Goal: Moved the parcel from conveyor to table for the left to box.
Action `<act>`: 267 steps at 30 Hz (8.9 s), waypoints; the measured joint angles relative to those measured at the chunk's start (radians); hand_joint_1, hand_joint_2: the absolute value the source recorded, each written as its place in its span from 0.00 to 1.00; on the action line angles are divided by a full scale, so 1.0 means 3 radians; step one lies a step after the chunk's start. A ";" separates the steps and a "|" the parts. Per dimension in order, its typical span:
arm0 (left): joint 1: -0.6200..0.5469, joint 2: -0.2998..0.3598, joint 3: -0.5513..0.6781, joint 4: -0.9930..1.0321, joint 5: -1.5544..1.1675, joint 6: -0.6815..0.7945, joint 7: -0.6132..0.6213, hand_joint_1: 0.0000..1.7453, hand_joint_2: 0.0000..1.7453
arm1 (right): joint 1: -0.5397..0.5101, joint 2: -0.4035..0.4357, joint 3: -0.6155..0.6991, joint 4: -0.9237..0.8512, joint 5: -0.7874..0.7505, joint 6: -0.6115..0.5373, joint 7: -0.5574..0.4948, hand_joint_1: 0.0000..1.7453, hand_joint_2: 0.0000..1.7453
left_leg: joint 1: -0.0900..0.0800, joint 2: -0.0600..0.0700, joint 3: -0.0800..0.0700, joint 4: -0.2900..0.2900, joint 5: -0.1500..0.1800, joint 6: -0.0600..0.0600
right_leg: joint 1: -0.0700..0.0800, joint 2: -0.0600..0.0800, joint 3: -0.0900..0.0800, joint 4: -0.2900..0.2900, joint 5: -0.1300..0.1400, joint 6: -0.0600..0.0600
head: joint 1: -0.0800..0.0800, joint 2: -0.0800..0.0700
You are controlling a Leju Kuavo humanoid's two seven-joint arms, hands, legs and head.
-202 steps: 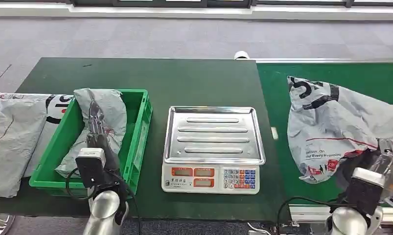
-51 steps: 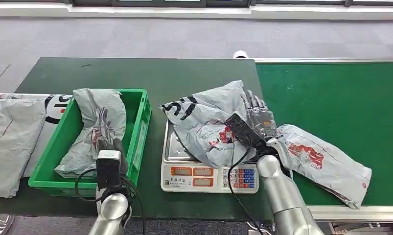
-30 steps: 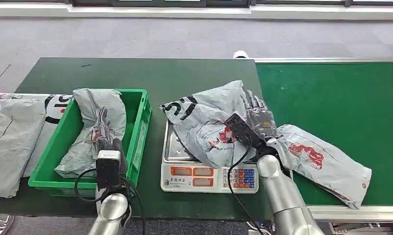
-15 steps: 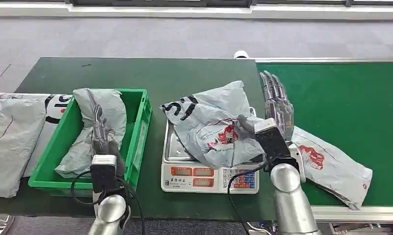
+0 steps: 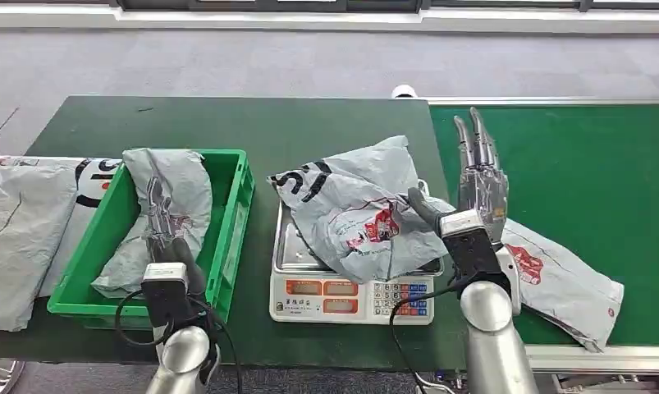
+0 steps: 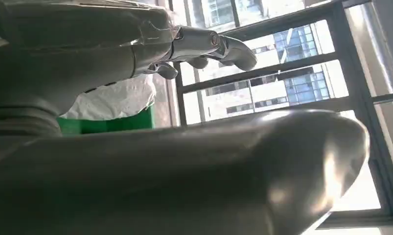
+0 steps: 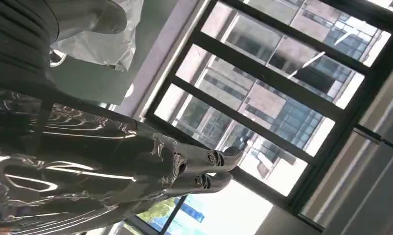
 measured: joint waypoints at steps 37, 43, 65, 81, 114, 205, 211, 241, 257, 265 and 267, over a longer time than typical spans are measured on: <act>-0.2701 -0.0437 -0.1333 0.3258 -0.1366 -0.1255 0.1148 0.00 1.00 | -0.0049 -0.0092 0.0565 -0.0457 -0.0734 -0.0315 -0.0834 0.00 1.00 | -0.0004 0.0005 -0.0004 0.0002 0.0017 -0.0001 | -0.0003 0.0002 -0.0007 0.0000 0.0021 0.0003 | 0.0001 0.0000; -0.2716 -0.0437 -0.1366 0.3310 -0.1364 -0.1255 0.1148 0.00 1.00 | -0.0051 -0.0104 0.0579 -0.0467 -0.0736 -0.0315 -0.0834 0.00 1.00 | -0.0004 0.0005 -0.0004 0.0002 0.0017 -0.0001 | -0.0003 0.0002 -0.0007 0.0000 0.0020 0.0003 | 0.0000 0.0000; -0.2760 -0.0427 -0.2350 0.3783 -0.1069 -0.2753 0.1711 0.00 1.00 | -0.0169 -0.0113 0.0619 -0.0516 -0.0734 -0.0154 -0.0781 0.00 1.00 | -0.0003 0.0002 0.0002 0.0001 0.0017 -0.0001 | -0.0003 0.0000 0.0003 0.0000 0.0020 0.0003 | 0.0000 0.0000; -0.2770 -0.0432 -0.2385 0.3833 -0.1116 -0.2597 0.1668 1.00 1.00 | -0.0175 -0.0098 0.0631 -0.0558 -0.0725 -0.0145 -0.0774 0.00 1.00 | -0.0003 0.0003 0.0019 0.0001 0.0017 -0.0001 | -0.0003 0.0001 0.0019 0.0000 0.0020 0.0003 | 0.0000 0.0000; -0.2991 -0.0362 -0.1945 0.3711 -0.0904 -0.1981 0.1372 1.00 1.00 | -0.0152 -0.0098 0.0635 -0.0610 -0.0685 -0.0092 -0.0697 0.00 1.00 | -0.0002 0.0006 -0.0024 0.0002 0.0054 -0.0009 | -0.0002 0.0001 -0.0025 0.0000 0.0058 -0.0006 | 0.0000 0.0000; -0.2473 -0.0277 -0.1519 0.3539 -0.1605 -0.1469 0.1148 0.00 0.00 | -0.0007 -0.0155 0.0609 -0.0565 -0.0746 -0.0351 -0.0865 0.00 1.00 | -0.0002 -0.0001 -0.0032 0.0001 0.0052 -0.0009 | -0.0002 -0.0002 -0.0031 0.0000 0.0053 -0.0005 | 0.0001 0.0000; -0.2536 -0.0273 -0.1451 0.3428 -0.1615 -0.1460 0.1208 0.00 0.00 | -0.0009 -0.0161 0.0609 -0.0565 -0.0762 -0.0314 -0.0855 0.00 1.00 | -0.0002 -0.0001 -0.0033 0.0001 0.0052 -0.0009 | -0.0002 -0.0002 -0.0032 0.0000 0.0053 -0.0005 | 0.0000 0.0000; -0.2621 -0.0435 -0.1498 0.3534 -0.2038 -0.1924 0.1504 0.00 0.00 | -0.0022 -0.0187 0.0610 -0.0575 -0.0802 -0.0215 -0.0856 0.00 1.00 | -0.0002 0.0000 -0.0038 0.0001 0.0052 -0.0009 | -0.0002 -0.0001 -0.0037 0.0000 0.0052 -0.0005 | 0.0001 0.0000; -0.2536 -0.0439 -0.1803 0.3596 -0.1639 -0.1817 0.1647 0.22 1.00 | -0.0093 -0.0182 0.0635 -0.0574 -0.0765 -0.0224 -0.0829 0.00 1.00 | -0.0002 0.0000 -0.0038 0.0001 0.0052 -0.0009 | -0.0002 -0.0001 -0.0038 0.0000 0.0053 -0.0005 | 0.0000 0.0001; -0.2538 -0.0439 -0.1858 0.3596 -0.1598 -0.1769 0.1645 1.00 1.00 | -0.0107 -0.0181 0.0636 -0.0572 -0.0753 -0.0228 -0.0829 0.00 1.00 | -0.0002 0.0000 -0.0038 0.0001 0.0052 -0.0009 | -0.0002 -0.0001 -0.0038 0.0000 0.0053 -0.0005 | 0.0001 0.0000; -0.2538 -0.0440 -0.1867 0.3596 -0.1592 -0.1713 0.1631 1.00 1.00 | -0.0109 -0.0181 0.0636 -0.0571 -0.0749 -0.0232 -0.0828 0.00 1.00 | -0.0002 0.0000 -0.0038 0.0001 0.0052 -0.0009 | -0.0002 -0.0001 -0.0038 0.0000 0.0053 -0.0005 | 0.0000 0.0000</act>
